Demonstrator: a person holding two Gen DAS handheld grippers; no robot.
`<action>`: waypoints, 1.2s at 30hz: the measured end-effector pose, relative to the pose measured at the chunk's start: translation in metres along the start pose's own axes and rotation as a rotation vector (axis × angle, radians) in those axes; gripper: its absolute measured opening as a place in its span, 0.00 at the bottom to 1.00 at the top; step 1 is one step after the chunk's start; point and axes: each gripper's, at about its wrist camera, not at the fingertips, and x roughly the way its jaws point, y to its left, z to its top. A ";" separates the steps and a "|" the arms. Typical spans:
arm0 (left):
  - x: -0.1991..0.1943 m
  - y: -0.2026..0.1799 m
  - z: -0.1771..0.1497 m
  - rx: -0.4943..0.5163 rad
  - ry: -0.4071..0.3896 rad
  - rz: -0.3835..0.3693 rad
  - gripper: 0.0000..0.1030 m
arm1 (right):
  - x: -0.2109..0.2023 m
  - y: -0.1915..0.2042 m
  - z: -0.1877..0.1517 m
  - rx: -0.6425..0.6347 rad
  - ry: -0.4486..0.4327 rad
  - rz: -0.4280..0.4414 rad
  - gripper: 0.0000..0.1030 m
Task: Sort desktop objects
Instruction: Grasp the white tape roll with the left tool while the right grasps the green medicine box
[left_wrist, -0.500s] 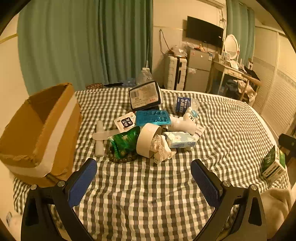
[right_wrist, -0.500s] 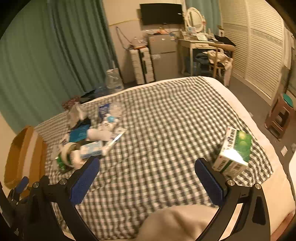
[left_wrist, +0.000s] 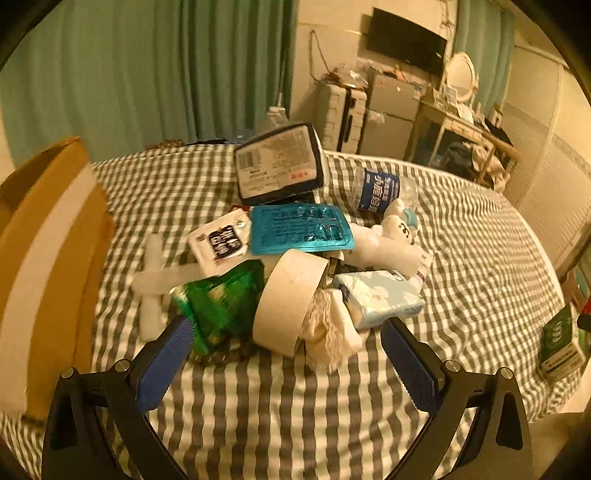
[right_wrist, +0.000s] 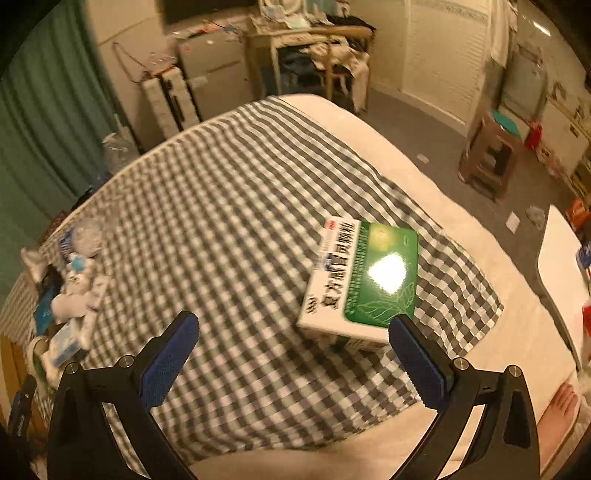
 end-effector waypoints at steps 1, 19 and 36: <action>0.005 0.000 0.003 0.010 0.002 0.000 1.00 | 0.006 -0.003 0.001 0.004 0.017 0.000 1.00; 0.052 0.004 0.017 0.124 0.017 0.033 0.96 | 0.033 -0.017 0.021 -0.004 0.005 -0.183 1.00; 0.022 0.022 0.026 0.104 0.044 -0.118 0.30 | 0.051 -0.022 0.012 0.048 0.089 0.010 0.77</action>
